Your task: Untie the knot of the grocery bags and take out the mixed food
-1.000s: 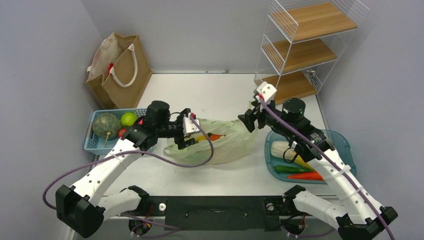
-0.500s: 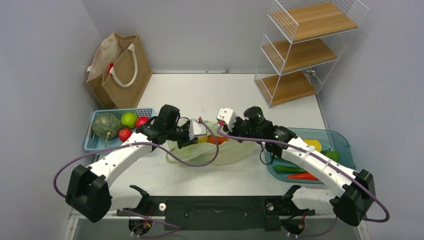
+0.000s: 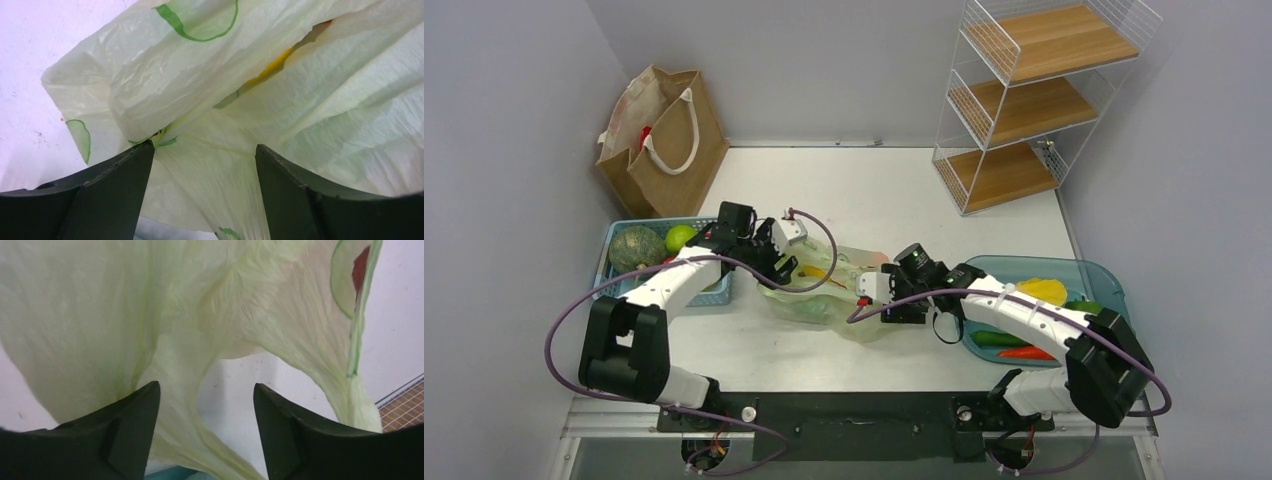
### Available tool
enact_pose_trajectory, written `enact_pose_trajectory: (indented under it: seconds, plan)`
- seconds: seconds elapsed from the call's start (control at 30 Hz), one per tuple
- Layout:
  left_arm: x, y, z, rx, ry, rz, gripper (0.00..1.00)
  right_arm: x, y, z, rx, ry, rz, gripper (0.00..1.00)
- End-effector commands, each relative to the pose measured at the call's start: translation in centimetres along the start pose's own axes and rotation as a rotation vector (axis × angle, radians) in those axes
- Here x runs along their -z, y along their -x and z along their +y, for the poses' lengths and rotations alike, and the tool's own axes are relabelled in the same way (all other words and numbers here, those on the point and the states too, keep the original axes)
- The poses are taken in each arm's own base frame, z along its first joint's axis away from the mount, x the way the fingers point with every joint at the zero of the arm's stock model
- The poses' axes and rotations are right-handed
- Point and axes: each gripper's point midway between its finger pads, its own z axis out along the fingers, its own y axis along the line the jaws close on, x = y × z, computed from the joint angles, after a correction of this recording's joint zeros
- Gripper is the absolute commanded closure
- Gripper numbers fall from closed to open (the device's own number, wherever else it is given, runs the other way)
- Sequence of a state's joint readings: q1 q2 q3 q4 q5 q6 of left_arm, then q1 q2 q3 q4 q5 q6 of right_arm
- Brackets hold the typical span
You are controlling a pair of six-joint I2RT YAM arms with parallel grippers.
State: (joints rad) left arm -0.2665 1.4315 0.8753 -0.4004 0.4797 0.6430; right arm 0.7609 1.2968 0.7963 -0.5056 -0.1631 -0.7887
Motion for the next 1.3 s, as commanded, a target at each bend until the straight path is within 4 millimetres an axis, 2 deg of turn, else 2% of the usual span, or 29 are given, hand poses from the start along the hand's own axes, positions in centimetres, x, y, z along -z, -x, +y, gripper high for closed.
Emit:
enact_pose_trajectory:
  seconds: [0.0, 0.1, 0.13, 0.17, 0.27, 0.33, 0.47, 0.5, 0.57, 0.67, 0.73, 0.77, 0.83, 0.9, 0.93, 0.97, 1.0, 1.03, 1.07, 1.17, 1.23, 1.27]
  plan:
    - [0.4, -0.1, -0.7, -0.195, -0.052, -0.024, 0.25, -0.3, -0.4, -1.1, 0.08, -0.028, 0.051, 0.31]
    - [2.0, -1.5, -5.0, -0.379, -0.166, -0.047, 0.23, -0.1, 0.5, -0.9, 0.055, -0.022, 0.028, 0.3]
    - [2.2, -1.6, -5.9, -0.469, -0.196, -0.066, 0.23, -0.1, 0.7, -1.1, 0.038, -0.032, 0.022, 0.3]
    - [2.8, -2.6, -7.7, -0.504, -0.243, -0.053, 0.23, 0.0, 0.8, -1.3, 0.005, -0.043, 0.022, 0.3]
    - [3.1, -5.4, -10.1, -0.654, -0.298, -0.012, 0.22, 0.2, 1.1, -1.7, -0.049, -0.054, 0.006, 0.32]
    - [3.3, -6.0, -10.7, -0.711, -0.289, -0.011, 0.22, 0.9, 2.1, -1.9, -0.106, -0.057, -0.038, 0.34]
    - [3.5, -5.2, -11.0, -0.779, -0.224, -0.055, 0.22, 3.0, 6.2, -2.8, -0.208, -0.054, -0.185, 0.36]
    - [3.7, -4.7, -11.0, -0.794, -0.208, -0.071, 0.22, 3.6, 7.5, -3.6, -0.218, -0.075, -0.232, 0.36]
    - [3.7, -4.5, -11.5, -0.804, -0.209, -0.081, 0.22, 3.9, 9.2, -4.3, -0.252, -0.086, -0.273, 0.36]
    - [3.6, -4.4, -11.9, -0.806, -0.219, -0.082, 0.22, 3.1, 10.2, -4.9, -0.274, -0.1, -0.275, 0.36]
    - [3.4, -4.6, -12.1, -0.811, -0.227, -0.072, 0.23, 1.6, 9.2, -5.2, -0.27, -0.122, -0.224, 0.37]
    - [3.3, -4.7, -12.0, -0.813, -0.225, -0.068, 0.23, 0.6, 8.6, -5.1, -0.266, -0.123, -0.196, 0.41]
    - [3.1, -5.0, -12.1, -0.819, -0.228, -0.06, 0.24, -0.9, 7.2, -5.4, -0.264, -0.146, -0.143, 0.51]
    - [3.0, -5.4, -12.1, -0.825, -0.23, -0.052, 0.26, -1.9, 5.8, -6.6, -0.309, -0.192, -0.113, 0.63]
    - [2.9, -5.5, -12.1, -0.828, -0.229, -0.048, 0.28, -2.1, 5.6, -7.7, -0.331, -0.239, -0.116, 0.75]
    - [2.8, -5.8, -12.2, -0.833, -0.235, -0.043, 0.34, -2.4, 4.7, -8.5, -0.363, -0.261, -0.103, 0.8]
    - [2.8, -6.1, -12.2, -0.837, -0.238, -0.036, 0.37, -2.3, 4.4, -9.7, -0.38, -0.313, -0.095, 0.91]
    - [2.7, -6.5, -12.3, -0.852, -0.247, -0.03, 0.45, -2.6, 3.4, -10.6, -0.41, -0.337, -0.072, 0.96]
    - [2.6, -6.8, -12.4, -0.875, -0.253, -0.026, 0.49, -2.2, 3.2, -11.9, -0.427, -0.382, -0.069, 1.0]
    - [2.1, -8.5, -12.9, -0.915, -0.289, 0.002, 0.62, -2.5, 1.5, -14.9, -0.506, -0.461, -0.033, 1.0]
    - [1.8, -9.3, -12.9, -0.941, -0.304, 0.02, 0.66, -2.2, 1.6, -17.3, -0.523, -0.518, -0.034, 1.0]
    - [1.6, -9.7, -12.9, -0.957, -0.319, 0.031, 0.68, -2.5, 1.3, -17.7, -0.525, -0.526, -0.021, 1.0]
